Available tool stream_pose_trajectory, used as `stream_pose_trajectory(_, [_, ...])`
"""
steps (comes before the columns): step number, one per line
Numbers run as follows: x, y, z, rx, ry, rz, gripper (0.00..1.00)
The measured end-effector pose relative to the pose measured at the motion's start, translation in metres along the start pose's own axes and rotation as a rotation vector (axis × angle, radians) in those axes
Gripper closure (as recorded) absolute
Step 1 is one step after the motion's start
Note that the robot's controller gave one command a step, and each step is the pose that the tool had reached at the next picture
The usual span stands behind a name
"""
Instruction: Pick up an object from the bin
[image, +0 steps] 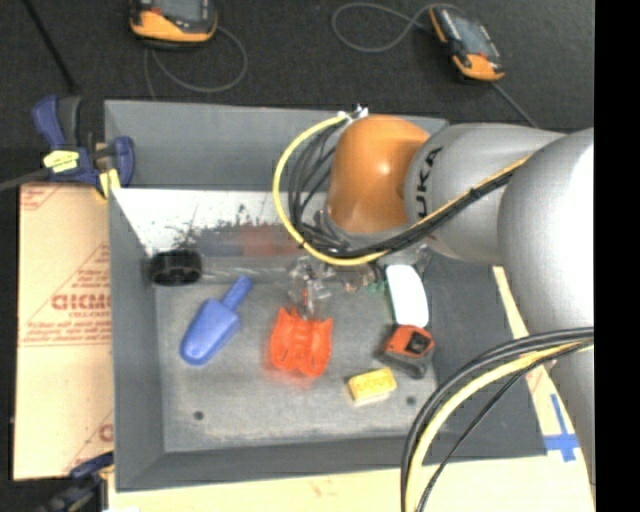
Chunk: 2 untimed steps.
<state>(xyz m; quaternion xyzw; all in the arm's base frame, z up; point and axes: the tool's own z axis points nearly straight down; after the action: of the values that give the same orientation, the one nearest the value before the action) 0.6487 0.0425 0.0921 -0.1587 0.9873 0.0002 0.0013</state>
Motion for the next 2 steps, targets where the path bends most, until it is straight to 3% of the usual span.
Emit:
stream_pose_trajectory(1, [-0.0001,0.0001,-0.0001,-0.001,0.000,0.001,0.00])
stream_pose_trajectory(2, [-0.0001,0.0001,-0.0001,-0.001,0.000,0.002,1.00])
